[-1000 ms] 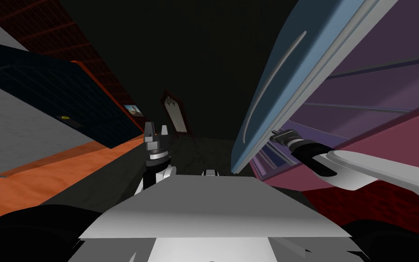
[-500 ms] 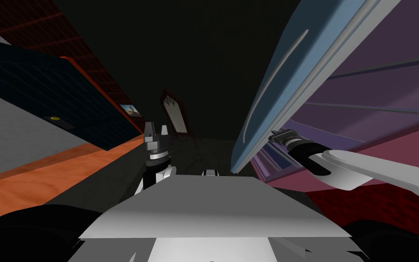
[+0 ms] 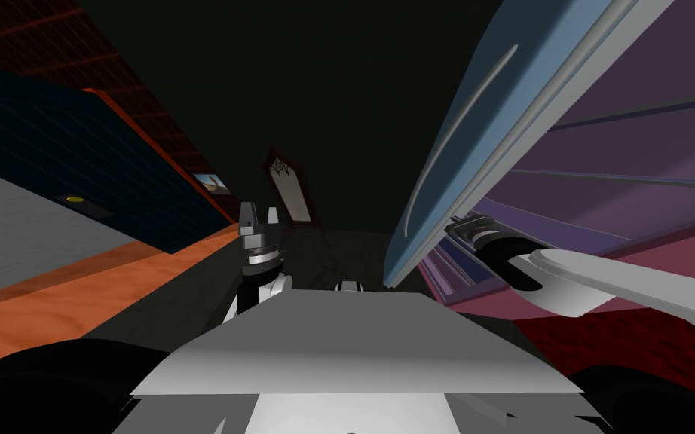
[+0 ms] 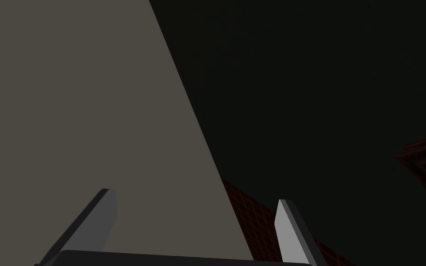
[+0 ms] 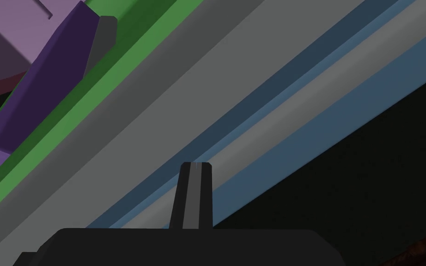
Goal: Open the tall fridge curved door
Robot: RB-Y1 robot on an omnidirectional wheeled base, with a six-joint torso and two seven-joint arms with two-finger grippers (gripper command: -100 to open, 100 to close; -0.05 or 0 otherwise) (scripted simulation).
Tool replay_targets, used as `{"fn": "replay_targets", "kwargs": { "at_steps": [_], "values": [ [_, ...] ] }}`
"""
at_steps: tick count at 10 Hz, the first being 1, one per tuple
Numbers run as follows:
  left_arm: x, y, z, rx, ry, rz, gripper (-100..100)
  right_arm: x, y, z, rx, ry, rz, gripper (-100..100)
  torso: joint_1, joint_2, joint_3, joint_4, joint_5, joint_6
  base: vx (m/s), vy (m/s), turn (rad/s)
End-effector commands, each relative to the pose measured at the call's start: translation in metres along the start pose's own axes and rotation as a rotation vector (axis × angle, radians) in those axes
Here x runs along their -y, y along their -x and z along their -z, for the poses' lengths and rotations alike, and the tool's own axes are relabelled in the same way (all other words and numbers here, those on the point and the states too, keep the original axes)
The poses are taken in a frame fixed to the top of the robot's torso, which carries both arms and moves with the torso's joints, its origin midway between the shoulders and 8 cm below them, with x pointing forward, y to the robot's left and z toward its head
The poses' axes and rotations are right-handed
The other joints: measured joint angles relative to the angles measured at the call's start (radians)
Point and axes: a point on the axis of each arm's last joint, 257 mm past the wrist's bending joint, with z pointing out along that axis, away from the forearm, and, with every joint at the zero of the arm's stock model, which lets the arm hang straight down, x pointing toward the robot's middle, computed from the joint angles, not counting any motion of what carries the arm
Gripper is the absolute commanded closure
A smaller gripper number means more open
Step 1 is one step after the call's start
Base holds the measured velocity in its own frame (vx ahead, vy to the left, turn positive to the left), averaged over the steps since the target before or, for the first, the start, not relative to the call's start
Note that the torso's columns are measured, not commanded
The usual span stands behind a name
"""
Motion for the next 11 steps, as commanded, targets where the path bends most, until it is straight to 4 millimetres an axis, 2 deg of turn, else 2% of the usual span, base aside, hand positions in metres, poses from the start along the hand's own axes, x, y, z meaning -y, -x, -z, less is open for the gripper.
{"fn": "replay_targets", "kwargs": {
  "at_steps": [1,2,5,11],
  "values": [
    [0.000,0.000,0.000,0.000,0.000,0.000,0,0.001,-0.002,0.001,-0.011,-0.009,-0.001,100,-0.005,0.003,0.001,0.002,0.000,0.000,0.003,0.031,0.002],
    [0.000,0.000,0.000,0.000,0.000,0.000,0,0.008,0.002,-0.002,-0.014,-0.023,0.007,-100,-0.008,0.005,0.003,0.002,-0.002,0.001,0.078,0.110,-0.089],
    [0.000,0.000,0.000,0.000,0.000,0.000,0,0.017,0.006,-0.006,-0.018,-0.040,0.012,-100,0.000,-0.004,-0.005,0.004,0.007,-0.004,0.122,0.143,-0.059],
    [0.000,0.000,0.000,0.000,0.000,0.000,0,0.031,0.013,-0.012,-0.022,-0.066,0.020,-100,-0.009,-0.006,-0.005,0.001,0.001,-0.003,0.086,0.087,-0.025]
  ]
}}
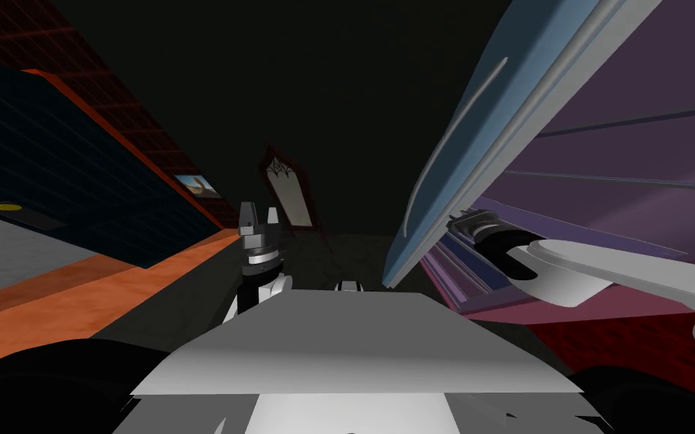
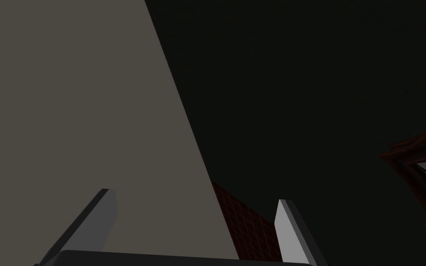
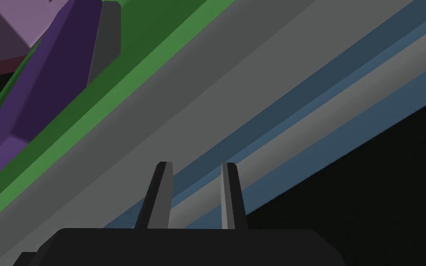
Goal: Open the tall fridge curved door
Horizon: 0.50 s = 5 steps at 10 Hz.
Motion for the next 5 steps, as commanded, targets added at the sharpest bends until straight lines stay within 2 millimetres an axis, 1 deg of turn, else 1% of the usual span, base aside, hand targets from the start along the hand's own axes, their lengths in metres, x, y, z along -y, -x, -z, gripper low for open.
{"fn": "replay_targets", "kwargs": {
  "at_steps": [1,2,3,5],
  "values": [
    [0.0000,0.0000,0.0000,0.000,0.000,0.000,0,0.0192,0.0080,-0.0055,0.004,-0.040,0.006,-100,-0.001,0.003,0.003,-0.003,-0.005,0.002,0.089,0.095,-0.018],
    [0.0000,0.0000,0.0000,0.000,0.000,0.000,0,0.0234,0.0100,-0.0071,0.003,-0.048,0.007,-100,0.000,0.002,0.002,0.000,-0.003,0.005,0.145,0.164,-0.095],
    [0.0000,0.0000,0.0000,0.000,0.000,0.000,0,0.0274,0.0112,-0.0086,0.000,-0.056,0.007,-100,0.003,-0.001,0.000,0.000,0.000,0.004,0.124,0.152,-0.069],
    [0.0000,0.0000,0.0000,0.000,0.000,0.000,0,0.0284,0.0114,-0.0090,0.000,-0.058,0.007,-100,-0.004,0.002,0.001,0.003,0.000,0.003,0.047,0.063,0.008]
  ]
}}
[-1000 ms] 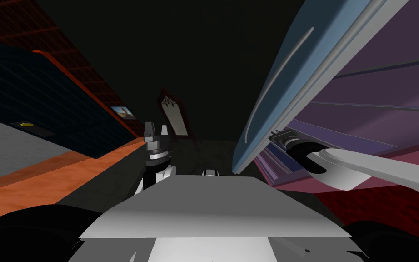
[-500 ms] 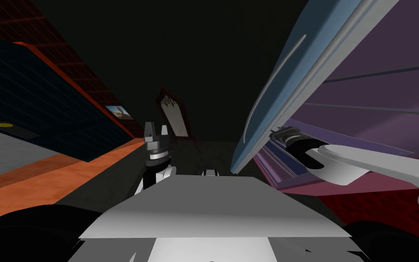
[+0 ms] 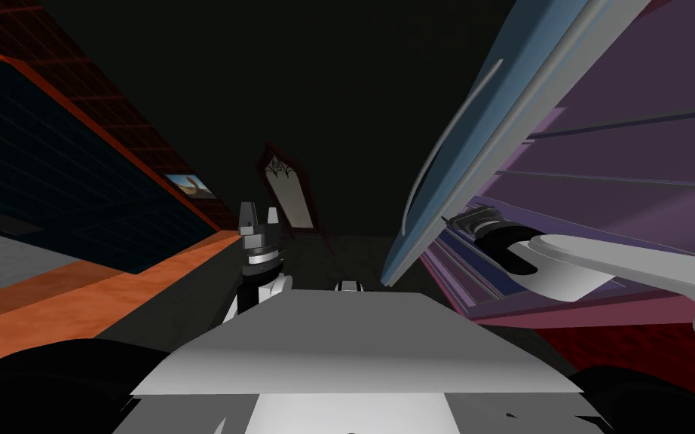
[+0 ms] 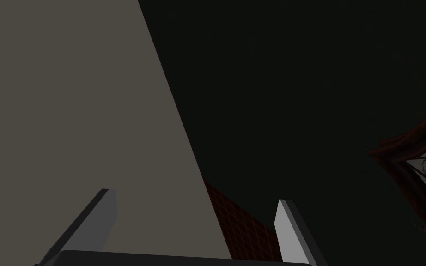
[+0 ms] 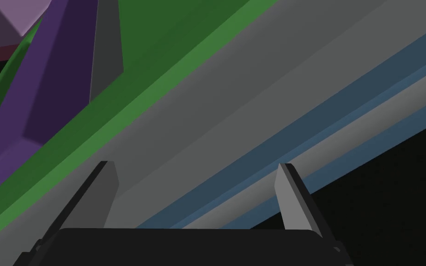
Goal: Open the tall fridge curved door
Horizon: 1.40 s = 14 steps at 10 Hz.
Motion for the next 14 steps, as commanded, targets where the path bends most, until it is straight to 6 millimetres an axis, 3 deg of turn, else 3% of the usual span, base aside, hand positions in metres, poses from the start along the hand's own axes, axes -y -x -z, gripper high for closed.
{"fn": "replay_targets", "kwargs": {
  "at_steps": [1,5,6,7,8,11,14],
  "values": [
    [0.000,0.000,0.000,0.000,0.000,0.000,0,0.018,0.006,-0.005,0.005,-0.040,0.000,-100,-0.003,0.002,0.001,0.001,-0.001,0.001,0.010,0.006,0.002],
    [0.000,0.000,0.000,0.000,0.000,0.000,0,0.018,0.006,-0.005,0.004,-0.041,0.000,-100,0.002,-0.002,-0.001,0.000,0.001,0.000,-0.010,-0.007,-0.007],
    [0.000,0.000,0.000,0.000,0.000,0.000,0,0.000,0.002,-0.003,-0.002,0.005,0.000,-100,0.004,-0.004,-0.003,0.000,0.003,-0.001,-0.014,0.010,-0.011],
    [0.000,0.000,0.000,0.000,0.000,0.000,0,-0.001,0.003,-0.003,-0.002,0.008,-0.001,-100,0.006,-0.002,0.000,-0.003,-0.001,0.000,-0.015,0.007,-0.008],
    [0.000,0.000,0.000,0.000,0.000,0.000,0,-0.002,0.004,-0.003,0.001,0.011,-0.001,100,0.007,0.001,0.003,-0.004,-0.003,0.001,-0.016,0.016,0.000],
    [0.000,0.000,0.000,0.000,0.000,0.000,0,0.013,-0.013,-0.009,-0.046,-0.022,-0.004,100,0.015,-0.003,-0.002,-0.001,0.005,-0.001,0.128,0.224,-0.030],
    [0.000,0.000,0.000,0.000,0.000,0.000,0,0.026,-0.024,-0.013,-0.076,-0.053,-0.007,100,0.006,0.004,0.002,0.002,0.004,-0.001,0.145,0.192,0.005]
  ]
}}
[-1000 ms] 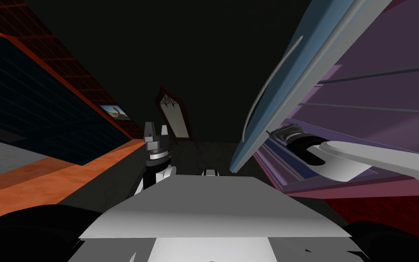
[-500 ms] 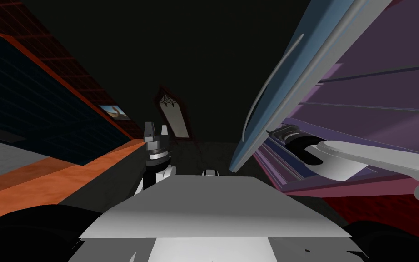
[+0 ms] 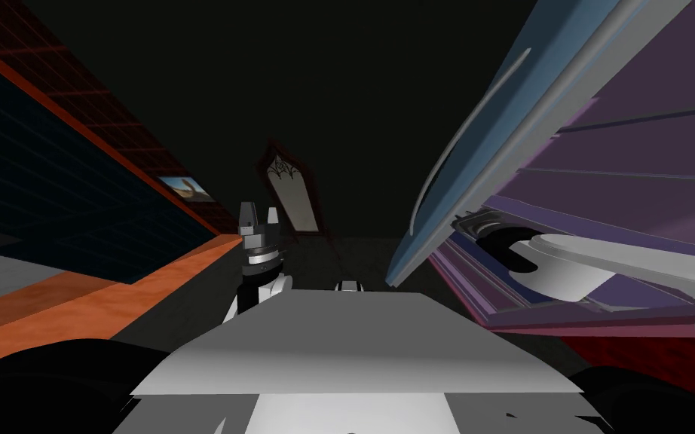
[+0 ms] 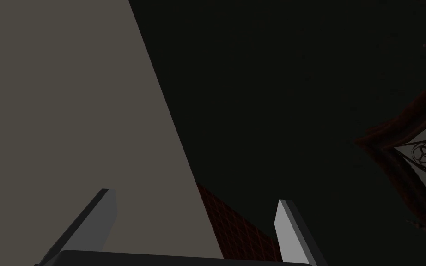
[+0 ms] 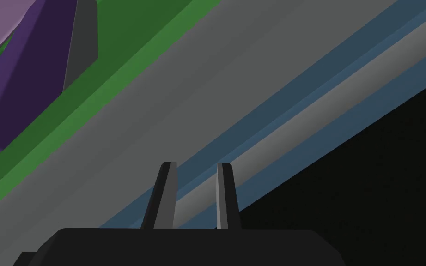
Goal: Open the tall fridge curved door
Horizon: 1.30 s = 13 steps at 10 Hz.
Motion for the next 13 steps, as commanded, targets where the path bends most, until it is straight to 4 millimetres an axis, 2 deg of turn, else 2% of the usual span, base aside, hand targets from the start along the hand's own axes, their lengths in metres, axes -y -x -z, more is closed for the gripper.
{"fn": "replay_targets", "kwargs": {
  "at_steps": [1,2,6,7,8,9,10,11,13],
  "values": [
    [0.000,0.000,0.000,0.000,0.000,0.000,0,0.028,-0.004,-0.010,-0.021,-0.066,-0.008,100,-0.004,0.002,0.002,0.001,-0.002,0.002,0.160,0.176,-0.006],
    [0.000,0.000,0.000,0.000,0.000,0.000,0,0.028,-0.004,-0.010,-0.021,-0.066,-0.008,100,-0.004,0.000,0.001,0.000,-0.003,0.003,0.105,0.138,-0.012],
    [0.000,0.000,0.000,0.000,0.000,0.000,0,0.049,-0.020,-0.015,-0.067,-0.110,-0.015,100,0.001,0.000,0.000,0.000,0.000,0.002,0.102,0.171,-0.011],
    [0.000,0.000,0.000,0.000,0.000,0.000,0,0.049,-0.020,-0.015,-0.067,-0.110,-0.015,100,0.000,0.002,0.002,0.000,-0.001,0.003,0.092,0.107,0.005],
    [0.000,0.000,0.000,0.000,0.000,0.000,0,0.037,-0.025,-0.014,-0.073,-0.081,-0.016,100,-0.001,0.004,0.003,0.001,-0.001,0.004,0.039,0.040,-0.003],
    [0.000,0.000,0.000,0.000,0.000,0.000,0,0.055,-0.039,-0.017,-0.108,-0.123,-0.020,100,-0.002,0.008,0.007,-0.001,-0.006,0.004,0.162,0.159,0.031],
    [0.000,0.000,0.000,0.000,0.000,0.000,0,0.055,-0.039,-0.017,-0.108,-0.123,-0.020,100,0.008,0.002,0.005,-0.004,-0.006,0.004,0.229,0.205,-0.005],
    [0.000,0.000,0.000,0.000,0.000,0.000,0,0.064,-0.046,-0.018,-0.126,-0.143,-0.024,100,0.011,0.000,0.003,-0.006,-0.004,0.003,0.211,0.165,-0.010],
    [0.000,0.000,0.000,0.000,0.000,0.000,0,0.081,-0.061,-0.019,-0.162,-0.184,-0.031,100,0.006,0.004,0.005,-0.005,-0.006,0.003,0.199,0.191,0.030]
  ]
}}
